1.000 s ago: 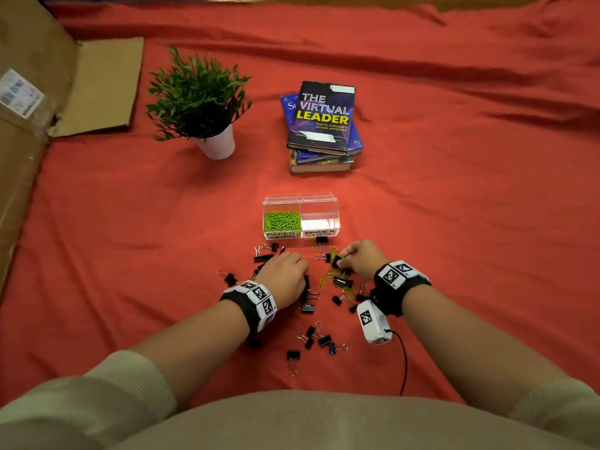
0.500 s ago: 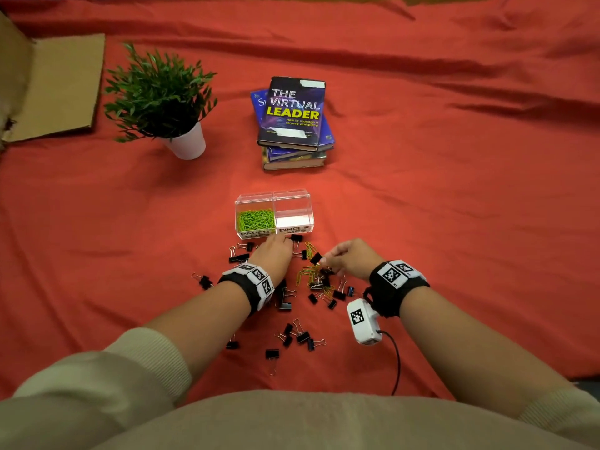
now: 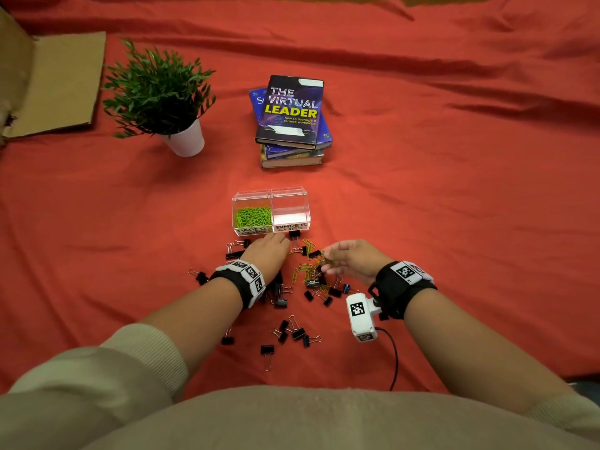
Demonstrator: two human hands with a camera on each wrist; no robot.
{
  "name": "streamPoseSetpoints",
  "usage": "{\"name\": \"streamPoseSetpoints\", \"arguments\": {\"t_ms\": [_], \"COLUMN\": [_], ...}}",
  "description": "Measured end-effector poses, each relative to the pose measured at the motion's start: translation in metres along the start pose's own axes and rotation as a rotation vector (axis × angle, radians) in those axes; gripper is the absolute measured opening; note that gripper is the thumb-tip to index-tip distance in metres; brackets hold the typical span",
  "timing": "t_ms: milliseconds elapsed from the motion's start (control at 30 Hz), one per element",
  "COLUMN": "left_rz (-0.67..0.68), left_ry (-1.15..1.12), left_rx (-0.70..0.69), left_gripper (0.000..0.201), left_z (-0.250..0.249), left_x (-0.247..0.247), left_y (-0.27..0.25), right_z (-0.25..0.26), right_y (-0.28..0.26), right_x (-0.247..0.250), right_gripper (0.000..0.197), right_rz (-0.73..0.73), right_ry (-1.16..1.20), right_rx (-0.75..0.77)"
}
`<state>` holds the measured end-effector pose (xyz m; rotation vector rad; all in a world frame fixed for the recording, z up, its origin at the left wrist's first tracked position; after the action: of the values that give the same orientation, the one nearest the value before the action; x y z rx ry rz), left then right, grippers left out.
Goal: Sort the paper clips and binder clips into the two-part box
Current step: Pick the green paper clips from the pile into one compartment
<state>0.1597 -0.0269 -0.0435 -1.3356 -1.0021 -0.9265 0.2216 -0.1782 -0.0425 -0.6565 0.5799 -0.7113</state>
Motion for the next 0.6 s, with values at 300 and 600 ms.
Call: {"name": "streamPoseSetpoints", "arguments": {"t_ms": [300, 600], "left_rz": [0.016, 0.145], "left_ry": [-0.028, -0.193], "left_rx": [0.034, 0.186], "left_gripper": [0.032, 0.034], "left_z": [0.0, 0.007], "left_x": [-0.007, -0.017], "left_y": [0.007, 0.018], "right_z": [-0.003, -0.004], "right_y": [-0.006, -0.014], "right_x": [-0.002, -0.002], "right_gripper": [0.015, 0.015], "right_rz": [0.041, 0.073], "right_ry": [0.021, 0.026], "right_rx": [-0.013, -0.039]}}
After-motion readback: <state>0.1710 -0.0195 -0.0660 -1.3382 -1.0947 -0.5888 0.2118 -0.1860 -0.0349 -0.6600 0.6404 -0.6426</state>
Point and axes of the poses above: each hand's wrist, its own y-axis towards the middle knuckle, its own x-axis out of the back of the hand, z = x × y, the point moved 7 cm from there along y, towards the middle knuckle, and after that the axes turned 4 degrees about y, right-handed, at the moved point
